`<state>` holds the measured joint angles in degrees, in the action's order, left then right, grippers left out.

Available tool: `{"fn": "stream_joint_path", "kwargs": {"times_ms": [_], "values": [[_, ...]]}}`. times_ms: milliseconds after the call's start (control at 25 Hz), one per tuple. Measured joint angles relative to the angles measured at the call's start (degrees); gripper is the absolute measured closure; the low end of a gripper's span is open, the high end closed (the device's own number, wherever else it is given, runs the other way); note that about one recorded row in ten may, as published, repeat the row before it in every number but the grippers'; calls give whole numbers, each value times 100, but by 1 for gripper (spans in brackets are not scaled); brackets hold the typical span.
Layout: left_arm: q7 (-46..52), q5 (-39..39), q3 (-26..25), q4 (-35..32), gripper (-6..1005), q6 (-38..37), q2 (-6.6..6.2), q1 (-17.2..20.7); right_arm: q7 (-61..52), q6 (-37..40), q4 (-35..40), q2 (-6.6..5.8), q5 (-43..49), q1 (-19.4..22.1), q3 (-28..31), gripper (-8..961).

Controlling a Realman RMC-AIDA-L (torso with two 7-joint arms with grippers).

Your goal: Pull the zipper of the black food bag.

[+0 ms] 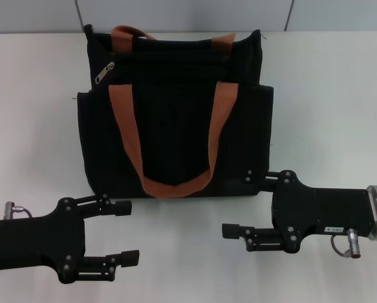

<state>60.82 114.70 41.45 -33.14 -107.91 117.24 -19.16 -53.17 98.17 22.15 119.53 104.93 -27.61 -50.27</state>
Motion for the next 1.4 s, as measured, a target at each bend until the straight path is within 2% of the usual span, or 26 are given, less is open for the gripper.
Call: {"fn": "stream_joint_path", "kwargs": {"times_ms": [600,880,1120,1240,1400], "values": [[-7,-42,-32,4,190,-19,0,-9,0,-2,0,0,1,-27,11,230],[-57,-121,-791,47,192,-274,43,-134,0,-30,-35,2,1,-11,18,230],[36,-1064,-1289,204,193,-510,-13,-210,0,-61,-129,-4,1,-24,18,230],[315,-1506,-1647,258,193,-312,-50,-212,0,-62,-134,-2,0,-14,18,230],[530,-1604,-2041,262,200,338,-119,-270,0,-63,-142,1,-1,-8,18,230]]}}
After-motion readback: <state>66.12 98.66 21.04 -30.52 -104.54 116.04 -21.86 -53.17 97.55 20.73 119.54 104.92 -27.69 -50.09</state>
